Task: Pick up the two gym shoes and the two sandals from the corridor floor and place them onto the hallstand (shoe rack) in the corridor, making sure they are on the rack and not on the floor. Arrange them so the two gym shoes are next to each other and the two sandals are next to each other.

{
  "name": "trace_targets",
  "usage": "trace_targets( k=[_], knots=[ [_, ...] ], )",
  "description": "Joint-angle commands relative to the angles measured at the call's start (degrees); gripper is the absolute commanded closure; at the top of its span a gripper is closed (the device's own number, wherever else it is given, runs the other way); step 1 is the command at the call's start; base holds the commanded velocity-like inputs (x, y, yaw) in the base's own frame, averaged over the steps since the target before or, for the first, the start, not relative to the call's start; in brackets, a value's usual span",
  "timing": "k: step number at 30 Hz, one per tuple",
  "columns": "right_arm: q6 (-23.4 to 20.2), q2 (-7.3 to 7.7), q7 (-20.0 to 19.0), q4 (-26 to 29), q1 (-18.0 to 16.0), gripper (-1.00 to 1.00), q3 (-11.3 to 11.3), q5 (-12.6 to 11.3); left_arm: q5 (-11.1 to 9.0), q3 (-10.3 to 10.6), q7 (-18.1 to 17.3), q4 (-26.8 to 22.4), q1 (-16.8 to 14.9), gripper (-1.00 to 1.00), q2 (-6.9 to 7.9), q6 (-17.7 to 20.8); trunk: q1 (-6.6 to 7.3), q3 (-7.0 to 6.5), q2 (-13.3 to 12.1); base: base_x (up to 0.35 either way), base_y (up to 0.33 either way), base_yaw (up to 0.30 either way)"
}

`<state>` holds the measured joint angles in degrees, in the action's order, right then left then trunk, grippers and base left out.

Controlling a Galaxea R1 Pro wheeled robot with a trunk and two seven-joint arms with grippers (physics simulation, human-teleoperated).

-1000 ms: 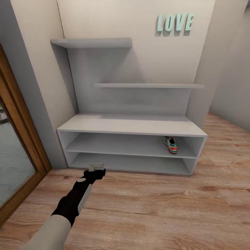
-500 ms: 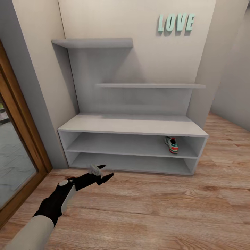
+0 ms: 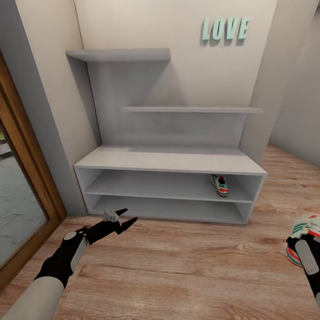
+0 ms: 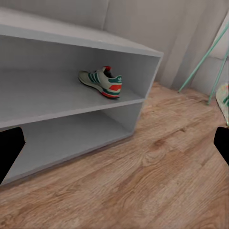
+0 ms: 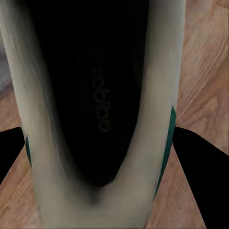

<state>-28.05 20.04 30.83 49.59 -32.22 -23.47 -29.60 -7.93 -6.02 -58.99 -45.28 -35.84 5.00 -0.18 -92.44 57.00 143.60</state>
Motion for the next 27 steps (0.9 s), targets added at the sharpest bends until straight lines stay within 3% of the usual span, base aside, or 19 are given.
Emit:
trace_targets(
  k=[1,2,3,4,5,6,8,9,12,13,18,24,27],
  knots=[
    [-0.4,1.46,0.4,0.1,0.0,1.00,1.6,0.6,-0.1,0.0,-0.2,0.0,0.0,-1.00,0.01,0.0,0.02,0.06,0.0,0.000,0.000,0.000],
    [-0.4,-0.31,0.4,0.1,-0.1,1.00,4.9,0.6,-0.1,0.0,-0.2,0.0,0.0,-1.00,0.01,0.0,0.02,0.06,0.0,0.000,0.000,0.000],
    [-0.4,-1.07,0.3,0.1,0.0,1.00,7.0,0.5,-0.2,0.0,-0.2,0.0,0.0,-1.00,0.01,0.0,0.02,0.06,0.0,0.000,0.000,0.000],
    [-0.4,-2.71,0.2,0.1,0.0,1.00,12.0,0.4,-0.2,0.0,-0.2,0.0,0.0,-1.00,0.01,0.0,0.02,0.06,0.0,0.000,0.000,0.000],
    [-0.4,-3.57,0.2,0.1,0.0,1.00,15.1,0.3,-0.2,0.0,-0.2,0.0,0.0,-1.00,0.01,0.0,0.02,0.06,0.0,0.000,0.000,0.000],
    [-0.4,-4.00,0.2,0.2,-0.1,1.00,16.5,0.2,-0.2,0.0,-0.2,0.0,0.0,-1.00,0.01,0.0,0.02,0.06,0.0,0.000,0.000,0.000],
    [-0.4,-5.94,0.1,0.2,-0.1,1.00,21.6,0.1,-0.2,0.0,-0.3,0.0,0.0,-1.00,0.01,0.0,0.02,0.06,0.0,0.000,0.000,0.000],
    [-0.4,-6.44,0.1,0.2,-0.1,1.00,22.7,0.1,-0.2,0.0,-0.3,0.0,0.0,-1.00,0.01,0.0,0.02,0.06,0.0,0.000,0.000,0.000],
    [-0.2,-9.70,0.0,0.2,-0.1,1.00,28.8,0.0,-0.2,0.0,-0.3,0.0,0.0,-1.00,0.01,0.0,0.02,0.06,0.0,0.000,0.000,0.000],
    [-0.2,-11.70,-0.1,0.3,-0.1,1.00,32.8,0.0,-0.2,0.0,-0.3,0.0,0.0,-1.00,0.01,0.0,0.02,0.06,0.0,0.000,0.000,0.000],
    [-0.3,-13.75,0.0,0.4,0.0,1.00,37.7,0.1,-0.2,0.0,-0.3,0.0,0.0,-1.00,0.01,0.0,0.02,0.06,0.0,0.000,0.000,0.000],
    [-0.6,-14.28,-0.3,0.6,0.0,1.00,39.3,0.2,-0.2,0.0,-0.3,0.0,0.0,-1.00,0.01,0.0,0.02,0.06,0.0,0.000,0.000,0.000],
    [-0.6,-14.31,-2.6,0.6,0.0,1.00,39.6,0.3,-0.2,0.0,-0.3,0.0,0.0,-1.00,0.01,0.0,0.02,0.06,0.0,0.000,0.000,0.000]
  ],
)
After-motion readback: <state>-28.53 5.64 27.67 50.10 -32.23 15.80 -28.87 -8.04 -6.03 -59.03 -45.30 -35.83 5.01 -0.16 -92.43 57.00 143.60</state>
